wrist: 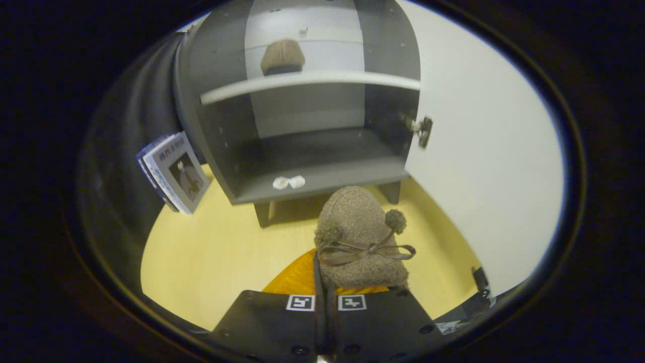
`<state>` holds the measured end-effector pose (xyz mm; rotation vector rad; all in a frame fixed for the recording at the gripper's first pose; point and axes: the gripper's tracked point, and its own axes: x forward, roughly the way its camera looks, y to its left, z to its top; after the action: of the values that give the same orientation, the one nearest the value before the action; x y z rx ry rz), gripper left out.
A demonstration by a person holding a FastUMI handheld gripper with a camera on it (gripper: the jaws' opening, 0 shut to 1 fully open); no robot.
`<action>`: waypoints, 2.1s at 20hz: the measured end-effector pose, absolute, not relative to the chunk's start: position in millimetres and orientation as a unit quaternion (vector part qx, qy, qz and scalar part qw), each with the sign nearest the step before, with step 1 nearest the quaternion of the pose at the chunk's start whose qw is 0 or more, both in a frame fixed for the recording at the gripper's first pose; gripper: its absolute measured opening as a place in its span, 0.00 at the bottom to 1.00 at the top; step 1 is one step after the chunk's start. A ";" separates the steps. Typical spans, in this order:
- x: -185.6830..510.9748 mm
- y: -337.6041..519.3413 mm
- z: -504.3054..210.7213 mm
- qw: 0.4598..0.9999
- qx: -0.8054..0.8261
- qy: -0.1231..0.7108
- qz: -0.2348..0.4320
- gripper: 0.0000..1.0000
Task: Open the shoe cabinet door, grab the shoes and put them into the shoe cabinet, then close the shoe cabinet door.
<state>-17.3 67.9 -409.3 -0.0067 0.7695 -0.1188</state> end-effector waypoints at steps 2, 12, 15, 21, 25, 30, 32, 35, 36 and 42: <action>-4.2 65.4 -365.7 0.931 0.000 0.358 -0.067 0.03; 136.5 64.5 -222.9 0.963 -0.018 0.263 -0.057 0.02; 201.8 61.3 -212.4 0.967 -0.021 0.250 -0.043 0.02; 303.5 40.1 -231.4 0.964 -0.032 0.262 -0.036 0.03; 337.0 31.1 -251.8 0.958 -0.019 0.285 -0.030 0.02; 346.2 30.1 -281.6 0.945 -0.005 0.326 -0.013 0.03; 343.2 30.5 -285.0 0.940 0.002 0.340 -0.011 0.03; 346.0 29.2 -287.3 0.937 0.017 0.347 -0.014 0.04; 348.3 28.0 -287.3 0.939 0.016 0.342 -0.016 0.07; 340.4 26.1 -284.9 0.942 -0.018 0.332 -0.039 0.22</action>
<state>340.4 26.1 -284.9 -0.0360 0.6768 -0.0803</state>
